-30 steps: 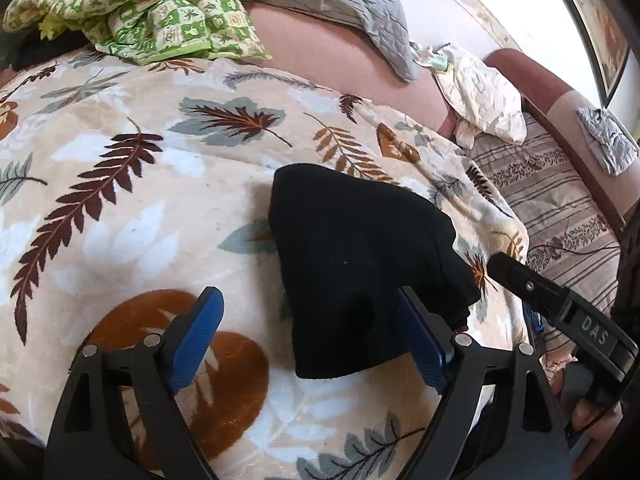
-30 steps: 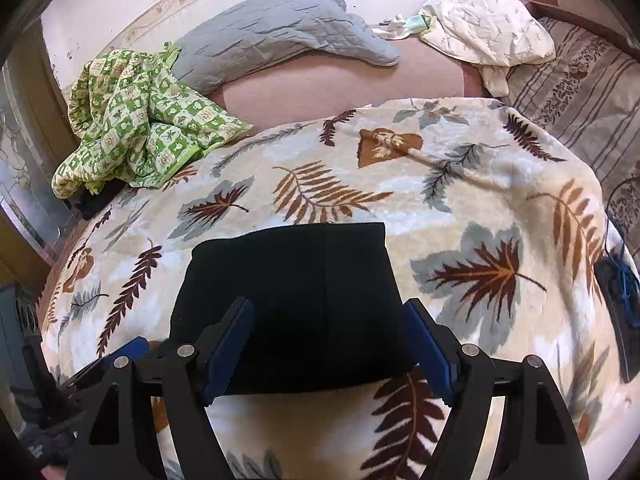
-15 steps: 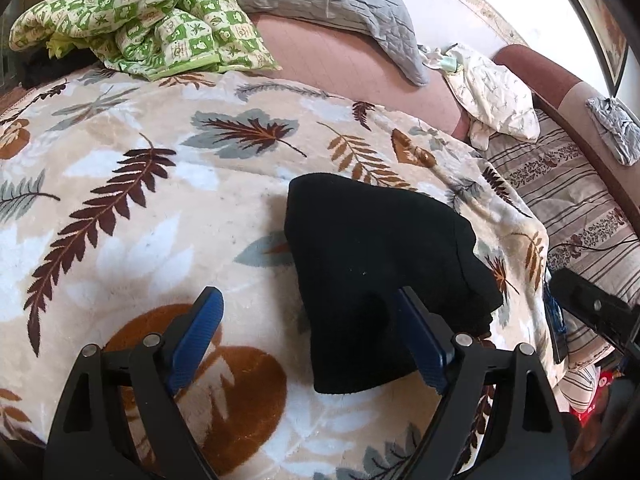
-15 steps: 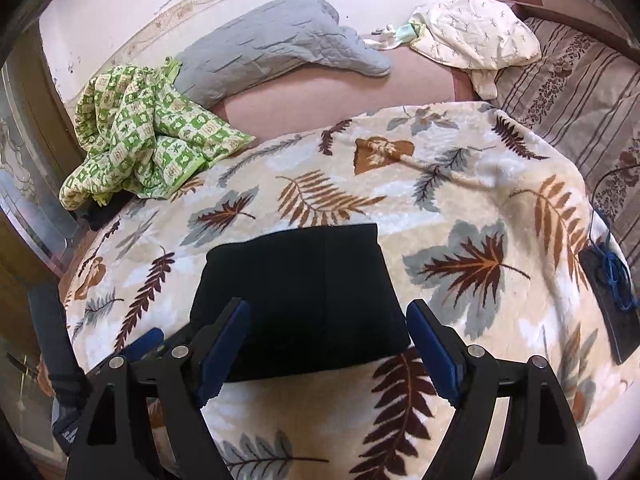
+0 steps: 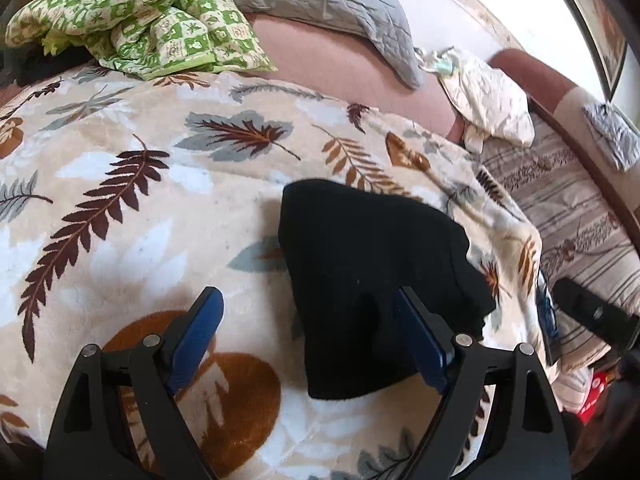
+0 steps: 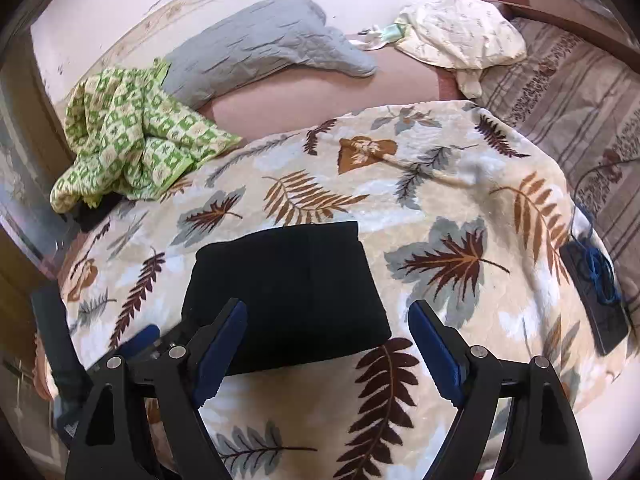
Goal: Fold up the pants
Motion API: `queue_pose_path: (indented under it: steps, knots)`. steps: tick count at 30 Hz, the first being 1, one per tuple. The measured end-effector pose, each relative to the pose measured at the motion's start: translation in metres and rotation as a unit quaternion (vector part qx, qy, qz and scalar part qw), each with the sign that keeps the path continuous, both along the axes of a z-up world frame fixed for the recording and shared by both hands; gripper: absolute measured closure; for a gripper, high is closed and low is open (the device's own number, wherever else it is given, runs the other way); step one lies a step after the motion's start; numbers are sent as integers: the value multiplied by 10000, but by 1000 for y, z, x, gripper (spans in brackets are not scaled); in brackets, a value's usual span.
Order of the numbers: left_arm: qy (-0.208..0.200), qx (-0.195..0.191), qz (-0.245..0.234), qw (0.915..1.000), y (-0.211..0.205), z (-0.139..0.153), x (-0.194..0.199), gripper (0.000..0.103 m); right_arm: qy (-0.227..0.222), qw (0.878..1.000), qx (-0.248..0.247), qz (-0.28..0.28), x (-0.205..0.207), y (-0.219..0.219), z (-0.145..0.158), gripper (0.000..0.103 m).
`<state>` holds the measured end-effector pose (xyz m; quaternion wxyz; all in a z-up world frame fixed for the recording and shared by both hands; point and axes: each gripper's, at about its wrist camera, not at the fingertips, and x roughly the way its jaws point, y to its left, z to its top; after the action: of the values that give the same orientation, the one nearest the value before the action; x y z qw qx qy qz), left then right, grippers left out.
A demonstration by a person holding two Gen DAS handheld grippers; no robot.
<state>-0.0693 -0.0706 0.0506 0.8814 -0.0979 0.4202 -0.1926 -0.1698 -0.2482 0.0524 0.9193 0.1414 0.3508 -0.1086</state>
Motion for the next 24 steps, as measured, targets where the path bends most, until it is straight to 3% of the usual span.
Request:
queue_pose_path:
  steps: [10, 14, 15, 16, 19, 22, 23, 24]
  knots:
    - [231, 19, -4, 9997, -5, -8, 16, 16, 382, 9988, 168, 256, 46, -24, -38, 19]
    - [130, 159, 229, 9995, 2, -7, 19, 16, 684, 9966, 229, 398, 64, -33, -59, 19]
    - [169, 136, 260, 9994, 4, -8, 21, 16, 684, 9959, 282, 524, 68, -35, -65, 25]
    - [256, 34, 268, 9993, 6, -10, 22, 16, 687, 9952, 317, 627, 69, -37, -70, 54]
    - [410, -180, 296, 9986, 10, -13, 22, 16, 674, 9938, -14, 879, 62, -33, -68, 80]
    - [279, -69, 256, 9993, 2, -14, 22, 13, 698, 9931, -149, 931, 57, -38, -68, 81]
    - [291, -96, 208, 9993, -1, -15, 23, 13, 698, 9931, -77, 936, 58, -42, -72, 78]
    - [315, -137, 139, 9993, -4, -15, 24, 13, 619, 9941, 53, 887, 57, -47, -75, 68]
